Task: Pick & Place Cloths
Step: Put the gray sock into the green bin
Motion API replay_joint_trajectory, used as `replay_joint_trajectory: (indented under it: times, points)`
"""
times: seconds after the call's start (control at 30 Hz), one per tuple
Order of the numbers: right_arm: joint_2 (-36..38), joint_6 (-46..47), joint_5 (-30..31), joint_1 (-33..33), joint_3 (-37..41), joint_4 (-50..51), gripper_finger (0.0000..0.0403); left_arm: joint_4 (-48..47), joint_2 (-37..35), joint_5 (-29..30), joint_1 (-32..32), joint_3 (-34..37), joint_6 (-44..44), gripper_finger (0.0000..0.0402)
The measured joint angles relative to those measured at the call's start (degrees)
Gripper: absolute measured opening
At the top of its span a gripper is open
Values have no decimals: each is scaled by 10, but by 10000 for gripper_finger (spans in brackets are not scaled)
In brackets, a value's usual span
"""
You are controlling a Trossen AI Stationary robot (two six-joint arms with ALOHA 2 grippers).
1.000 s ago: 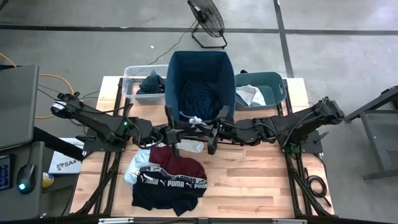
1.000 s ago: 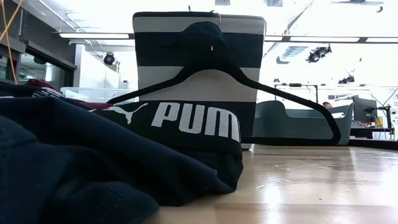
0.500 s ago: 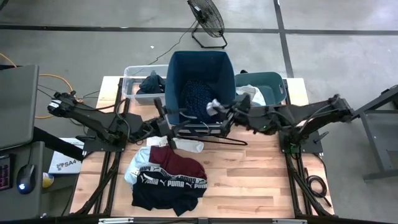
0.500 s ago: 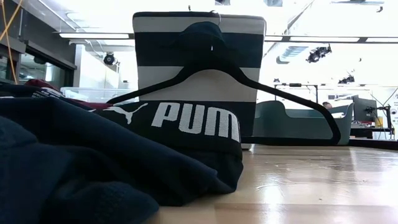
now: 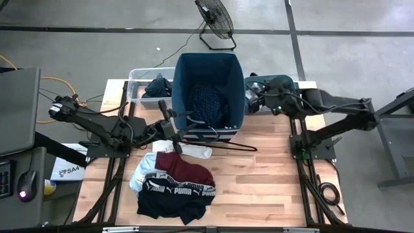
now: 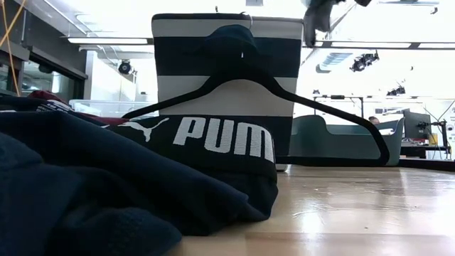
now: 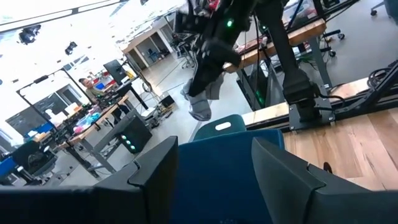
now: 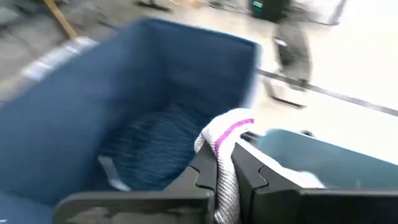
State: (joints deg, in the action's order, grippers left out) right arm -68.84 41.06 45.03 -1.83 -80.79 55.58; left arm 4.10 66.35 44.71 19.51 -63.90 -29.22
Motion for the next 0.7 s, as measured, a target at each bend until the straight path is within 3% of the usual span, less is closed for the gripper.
replay_joint_trajectory:
  times: [0.3,0.7]
  points:
    - [-19,36,-45,-141,18,150,5,-22,0,0,0,0,29,200]
    - [-19,15,-124,-277,171,67,8,-43,0,14,0,0,60,200]
